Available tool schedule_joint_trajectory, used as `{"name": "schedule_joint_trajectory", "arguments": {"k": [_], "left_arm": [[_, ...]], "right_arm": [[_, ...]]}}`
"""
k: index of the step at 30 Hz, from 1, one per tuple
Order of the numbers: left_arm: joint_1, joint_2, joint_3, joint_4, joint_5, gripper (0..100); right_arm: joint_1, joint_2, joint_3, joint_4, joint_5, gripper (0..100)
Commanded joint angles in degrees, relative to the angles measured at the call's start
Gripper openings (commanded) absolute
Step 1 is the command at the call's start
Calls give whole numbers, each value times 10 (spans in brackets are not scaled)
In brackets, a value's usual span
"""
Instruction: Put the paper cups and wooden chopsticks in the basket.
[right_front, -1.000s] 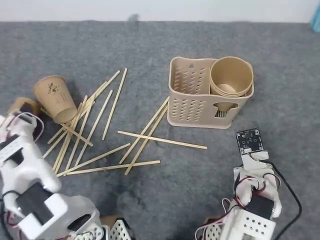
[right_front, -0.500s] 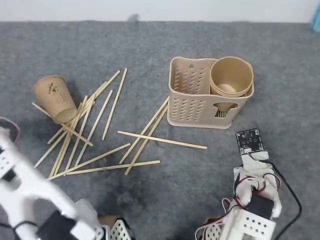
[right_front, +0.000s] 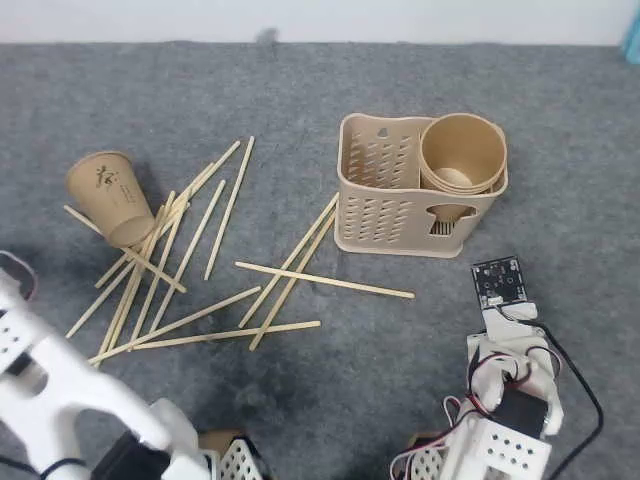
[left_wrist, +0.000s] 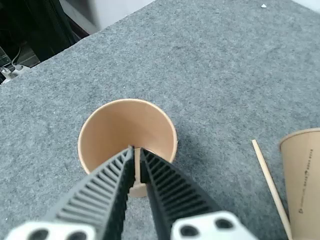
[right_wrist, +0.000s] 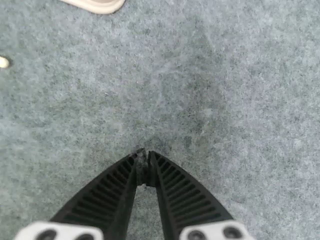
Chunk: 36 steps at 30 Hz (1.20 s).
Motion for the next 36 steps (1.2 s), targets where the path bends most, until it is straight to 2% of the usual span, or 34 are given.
{"name": "schedule_joint_trajectory", "arguments": {"k": [1, 6, 12, 16, 21, 27, 36], "left_arm": [[-1, -22, -36, 52, -8, 50], [12, -11, -87, 142, -8, 148], [1, 107, -216, 210, -9, 140], [-9, 219, -326, 284, -11, 141], [-5, 335, -448, 404, -85, 141], [-10, 440, -585, 461, -98, 141], [-6, 549, -710, 565, -254, 141]], "right_arm": [[8, -11, -6, 3, 6, 8], [8, -11, -6, 3, 6, 8], [8, -11, -6, 3, 6, 8], [8, -11, -6, 3, 6, 8], [8, -11, -6, 3, 7, 8], [8, -11, -6, 3, 7, 8], [8, -11, -6, 3, 7, 8]]}}
